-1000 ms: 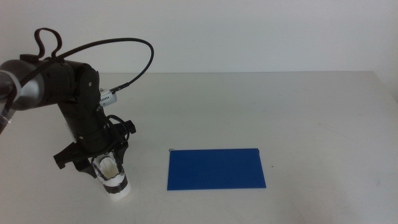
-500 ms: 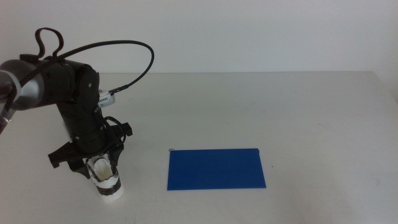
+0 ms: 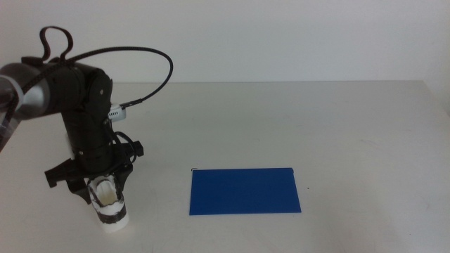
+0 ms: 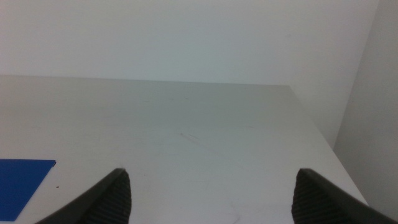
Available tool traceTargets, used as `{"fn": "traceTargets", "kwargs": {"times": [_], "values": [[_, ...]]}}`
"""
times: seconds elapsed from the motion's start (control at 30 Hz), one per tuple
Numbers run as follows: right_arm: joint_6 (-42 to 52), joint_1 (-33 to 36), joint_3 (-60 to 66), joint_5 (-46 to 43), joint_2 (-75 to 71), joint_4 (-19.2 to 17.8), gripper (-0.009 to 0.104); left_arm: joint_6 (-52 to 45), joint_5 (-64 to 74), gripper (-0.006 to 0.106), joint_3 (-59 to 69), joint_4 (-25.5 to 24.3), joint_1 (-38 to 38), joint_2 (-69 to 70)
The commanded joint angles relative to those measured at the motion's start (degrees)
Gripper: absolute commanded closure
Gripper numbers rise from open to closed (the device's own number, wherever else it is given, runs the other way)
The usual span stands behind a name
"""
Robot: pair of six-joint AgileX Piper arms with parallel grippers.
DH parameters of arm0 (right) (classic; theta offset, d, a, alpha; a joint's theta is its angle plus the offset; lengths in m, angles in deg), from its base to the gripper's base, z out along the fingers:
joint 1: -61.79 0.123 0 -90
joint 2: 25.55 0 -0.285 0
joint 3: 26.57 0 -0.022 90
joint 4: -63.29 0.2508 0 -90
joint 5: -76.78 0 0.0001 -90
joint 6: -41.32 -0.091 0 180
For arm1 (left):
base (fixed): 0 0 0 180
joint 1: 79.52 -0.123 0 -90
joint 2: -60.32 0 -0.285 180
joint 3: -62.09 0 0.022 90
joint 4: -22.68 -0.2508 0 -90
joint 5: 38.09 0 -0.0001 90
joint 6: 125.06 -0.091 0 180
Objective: Use one arm to grab the shoe from the table and place it on the mat.
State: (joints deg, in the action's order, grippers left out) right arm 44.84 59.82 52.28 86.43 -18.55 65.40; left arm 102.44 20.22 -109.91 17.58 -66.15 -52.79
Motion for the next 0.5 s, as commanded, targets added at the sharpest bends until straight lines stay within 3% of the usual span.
{"fn": "traceTargets", "kwargs": {"times": [0.0, 0.27, 0.47], "values": [[0.7, -0.3, -0.5, -4.5, -1.2, -0.5, 0.029, 1.4, 3.2, 0.102, -3.2, -0.6, 0.3, 2.9], [0.7, -0.3, -0.5, -4.5, -1.2, -0.5, 0.029, 5.8, 4.3, 0.102, -4.2, 2.3, 0.6, 8.5], [0.7, -0.3, -0.5, -4.5, -1.2, -0.5, 0.029, 12.9, 5.9, 0.102, -4.3, 1.4, 4.3, 10.5]]}}
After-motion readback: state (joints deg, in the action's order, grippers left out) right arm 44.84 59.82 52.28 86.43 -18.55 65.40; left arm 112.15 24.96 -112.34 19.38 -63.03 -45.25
